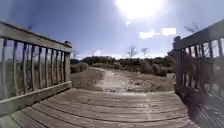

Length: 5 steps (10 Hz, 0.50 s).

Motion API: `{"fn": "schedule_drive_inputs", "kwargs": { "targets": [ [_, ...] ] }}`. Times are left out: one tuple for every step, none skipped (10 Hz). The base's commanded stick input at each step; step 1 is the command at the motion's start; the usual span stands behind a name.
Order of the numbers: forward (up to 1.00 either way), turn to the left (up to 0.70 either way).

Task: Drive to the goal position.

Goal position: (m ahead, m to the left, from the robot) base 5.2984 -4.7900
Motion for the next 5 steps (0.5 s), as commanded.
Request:
{"fn": "schedule_drive_inputs", "kwargs": {
  "targets": [
    [0.7, -0.01],
    [0.7, 0.0],
    [0.7, 0.0],
    [0.7, 0.0],
    [0.7, 0.0]
  ]
}}
